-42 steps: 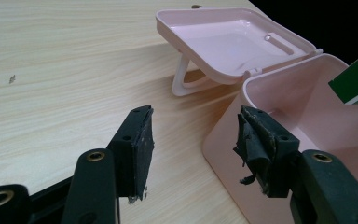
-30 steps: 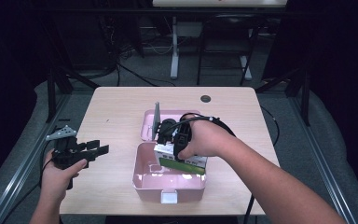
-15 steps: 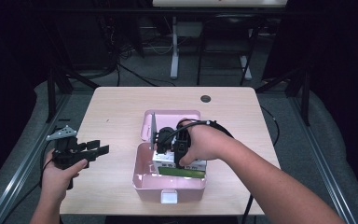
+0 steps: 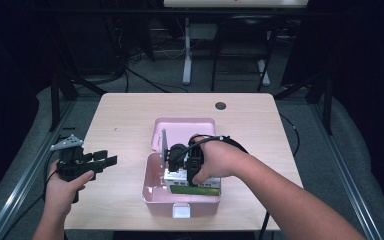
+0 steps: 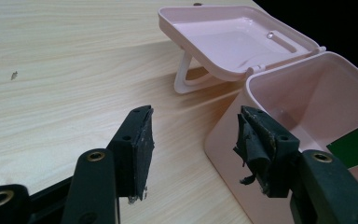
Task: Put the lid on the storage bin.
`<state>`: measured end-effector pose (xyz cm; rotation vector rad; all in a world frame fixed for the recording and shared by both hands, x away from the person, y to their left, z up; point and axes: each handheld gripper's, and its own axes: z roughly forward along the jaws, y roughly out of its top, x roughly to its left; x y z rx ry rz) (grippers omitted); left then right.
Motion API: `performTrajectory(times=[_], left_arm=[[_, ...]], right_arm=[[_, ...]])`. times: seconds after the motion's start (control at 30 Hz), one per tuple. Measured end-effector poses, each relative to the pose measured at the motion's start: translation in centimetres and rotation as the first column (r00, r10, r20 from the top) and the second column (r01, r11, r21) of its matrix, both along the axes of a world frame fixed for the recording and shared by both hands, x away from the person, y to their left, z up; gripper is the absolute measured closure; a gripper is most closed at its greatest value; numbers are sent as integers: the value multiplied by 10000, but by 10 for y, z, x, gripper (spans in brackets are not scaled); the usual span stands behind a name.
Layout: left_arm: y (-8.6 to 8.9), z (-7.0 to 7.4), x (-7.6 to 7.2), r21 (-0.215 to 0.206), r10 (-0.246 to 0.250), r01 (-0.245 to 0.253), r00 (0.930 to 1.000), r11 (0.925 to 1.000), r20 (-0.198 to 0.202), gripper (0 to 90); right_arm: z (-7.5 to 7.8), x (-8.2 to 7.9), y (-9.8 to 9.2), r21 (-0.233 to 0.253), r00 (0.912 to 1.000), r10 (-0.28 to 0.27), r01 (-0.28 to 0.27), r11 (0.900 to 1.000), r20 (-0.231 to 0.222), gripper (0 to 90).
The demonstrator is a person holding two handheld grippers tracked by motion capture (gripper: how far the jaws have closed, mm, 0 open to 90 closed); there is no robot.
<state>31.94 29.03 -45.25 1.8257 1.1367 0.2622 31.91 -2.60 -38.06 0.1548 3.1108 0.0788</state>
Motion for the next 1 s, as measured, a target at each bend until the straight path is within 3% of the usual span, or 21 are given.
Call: performTrajectory(times=[0.13, 0.87, 1.0], left_arm=[[0, 0, 0, 34, -58, 58, 10000, 10000, -67, 455], [-4, -3, 2, 129, -87, 88, 9999, 9999, -89, 455], [-3, -4, 2, 110, -86, 87, 9999, 9999, -95, 455]], right_arm=[[-7, -3, 1, -105, 9997, 247, -248, 9996, -38, 612], [-46, -1, 0, -197, 9992, 335, -340, 9992, -221, 613], [-52, 0, 0, -1, 9993, 237, -238, 9997, -300, 613]])
